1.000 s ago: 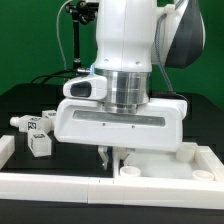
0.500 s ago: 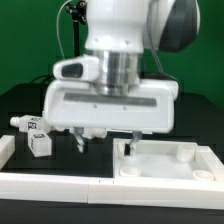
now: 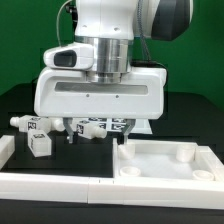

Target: Assemble one leg

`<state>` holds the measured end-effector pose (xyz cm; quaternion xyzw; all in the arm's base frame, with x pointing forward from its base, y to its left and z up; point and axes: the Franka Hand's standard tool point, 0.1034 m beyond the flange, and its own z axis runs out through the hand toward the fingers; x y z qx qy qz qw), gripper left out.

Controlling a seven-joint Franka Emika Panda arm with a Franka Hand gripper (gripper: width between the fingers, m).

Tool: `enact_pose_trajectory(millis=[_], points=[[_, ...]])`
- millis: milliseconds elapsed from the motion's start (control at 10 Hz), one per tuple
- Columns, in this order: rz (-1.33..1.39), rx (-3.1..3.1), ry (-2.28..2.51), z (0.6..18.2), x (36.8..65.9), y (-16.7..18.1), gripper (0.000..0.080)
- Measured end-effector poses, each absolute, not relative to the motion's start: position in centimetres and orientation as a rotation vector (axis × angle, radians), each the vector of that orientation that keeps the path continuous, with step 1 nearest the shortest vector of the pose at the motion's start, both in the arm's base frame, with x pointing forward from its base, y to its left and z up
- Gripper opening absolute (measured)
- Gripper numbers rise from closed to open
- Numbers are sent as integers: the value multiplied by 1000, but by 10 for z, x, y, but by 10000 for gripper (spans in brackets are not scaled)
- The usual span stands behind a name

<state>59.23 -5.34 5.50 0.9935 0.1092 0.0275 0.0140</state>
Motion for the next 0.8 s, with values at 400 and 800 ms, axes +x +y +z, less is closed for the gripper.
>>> enact_pose_trajectory(millis=[400, 800], points=[[43, 2980, 677, 64, 583, -126, 649], [-131, 2992, 617, 59, 573, -121, 649]])
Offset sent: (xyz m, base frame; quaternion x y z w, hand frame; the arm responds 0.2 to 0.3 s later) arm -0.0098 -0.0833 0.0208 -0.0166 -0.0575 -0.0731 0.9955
